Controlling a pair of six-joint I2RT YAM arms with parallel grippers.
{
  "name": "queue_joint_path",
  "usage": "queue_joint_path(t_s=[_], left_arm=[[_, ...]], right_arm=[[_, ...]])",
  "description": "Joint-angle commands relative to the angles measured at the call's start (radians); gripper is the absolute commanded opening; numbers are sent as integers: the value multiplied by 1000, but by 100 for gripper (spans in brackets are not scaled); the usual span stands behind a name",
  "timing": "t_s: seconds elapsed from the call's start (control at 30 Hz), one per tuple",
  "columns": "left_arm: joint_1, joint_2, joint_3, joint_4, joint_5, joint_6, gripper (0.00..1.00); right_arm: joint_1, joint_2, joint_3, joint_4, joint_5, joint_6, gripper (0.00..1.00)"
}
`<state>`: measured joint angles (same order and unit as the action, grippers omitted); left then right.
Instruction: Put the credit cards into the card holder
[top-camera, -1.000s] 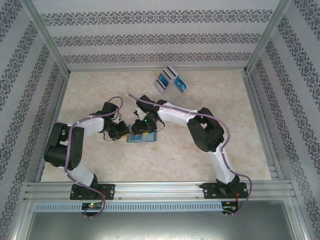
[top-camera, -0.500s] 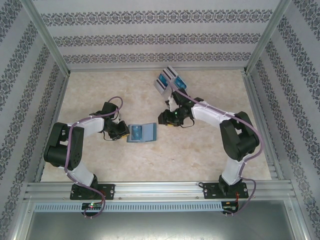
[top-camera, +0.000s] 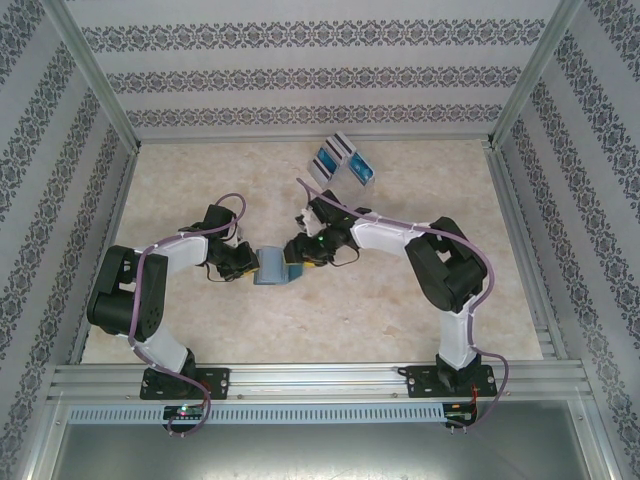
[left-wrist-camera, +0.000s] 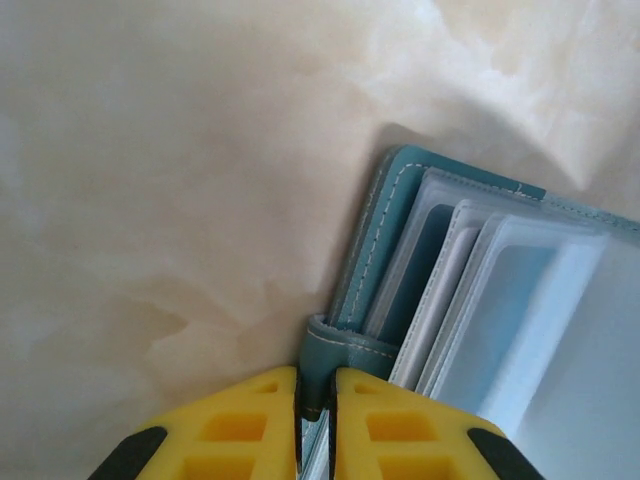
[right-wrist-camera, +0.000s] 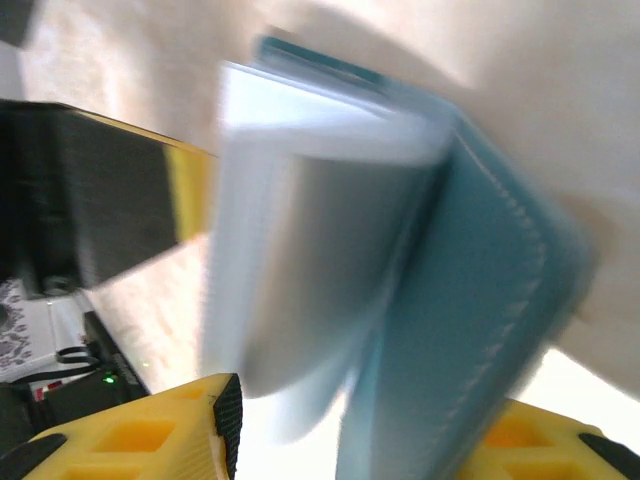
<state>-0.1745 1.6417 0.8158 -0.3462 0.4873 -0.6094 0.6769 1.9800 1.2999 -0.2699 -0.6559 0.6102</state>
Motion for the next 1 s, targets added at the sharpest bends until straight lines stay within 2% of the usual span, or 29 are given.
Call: queue_joint_path(t_s=[0.0, 0.4, 0.57, 0.63, 0.73, 0.97], left_arm=[[-7, 43, -43, 9, -18, -9, 15], [-7, -13, -68, 4, -32, -24, 15], [-9, -76, -126, 23, -6, -72, 15], [-19, -87, -157, 42, 22, -96, 14], [-49, -114, -188, 28, 10, -118, 15], [-204, -159, -209, 153, -8, -292, 21]], right_arm=[[27, 40, 54, 28, -46, 17, 48], [69, 191, 214, -44, -60, -27, 49], [62, 248, 323, -260, 31, -176, 50], [46, 250, 340, -263, 14, -185, 50], [22, 257, 355, -222, -66, -155, 51], [-10, 309, 464, -300, -81, -215, 51]])
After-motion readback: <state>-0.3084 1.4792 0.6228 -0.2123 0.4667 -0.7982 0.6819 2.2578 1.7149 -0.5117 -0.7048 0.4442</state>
